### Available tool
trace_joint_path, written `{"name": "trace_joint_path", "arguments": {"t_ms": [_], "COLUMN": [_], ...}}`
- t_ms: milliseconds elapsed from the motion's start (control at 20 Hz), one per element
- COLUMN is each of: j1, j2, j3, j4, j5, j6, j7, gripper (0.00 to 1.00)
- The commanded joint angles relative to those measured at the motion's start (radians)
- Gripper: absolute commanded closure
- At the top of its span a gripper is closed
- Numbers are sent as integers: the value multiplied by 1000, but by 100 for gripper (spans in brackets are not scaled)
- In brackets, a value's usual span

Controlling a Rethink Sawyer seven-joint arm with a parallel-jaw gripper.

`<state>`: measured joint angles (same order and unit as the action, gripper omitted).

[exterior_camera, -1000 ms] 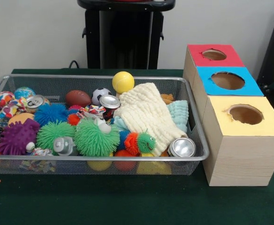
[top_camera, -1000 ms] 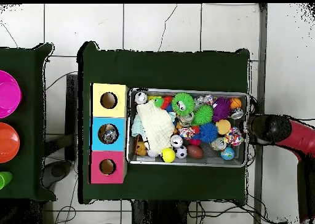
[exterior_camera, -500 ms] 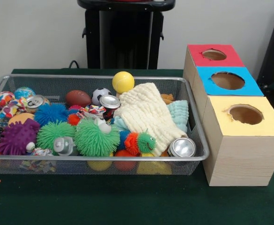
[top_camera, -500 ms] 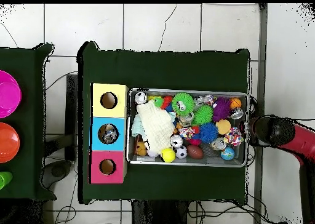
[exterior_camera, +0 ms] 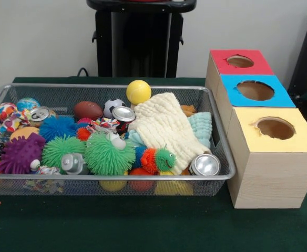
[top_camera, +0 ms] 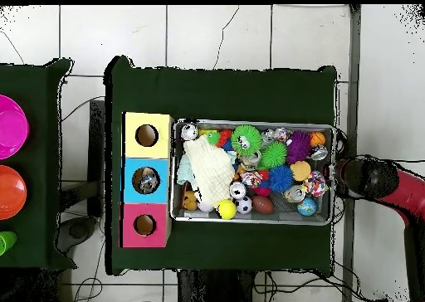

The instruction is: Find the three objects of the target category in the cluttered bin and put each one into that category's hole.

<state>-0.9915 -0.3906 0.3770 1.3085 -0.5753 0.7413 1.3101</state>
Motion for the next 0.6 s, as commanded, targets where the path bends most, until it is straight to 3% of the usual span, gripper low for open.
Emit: {"name": "trace_joint_path", "arguments": {"t_ms": [50, 600], "j1": [59, 72], "j2": [14, 5], "j3": [169, 164], "j4": [161, 175], "j5": [51, 54], "j6": [-5, -21], "j7": [-119, -89], "gripper": [100, 100]}}
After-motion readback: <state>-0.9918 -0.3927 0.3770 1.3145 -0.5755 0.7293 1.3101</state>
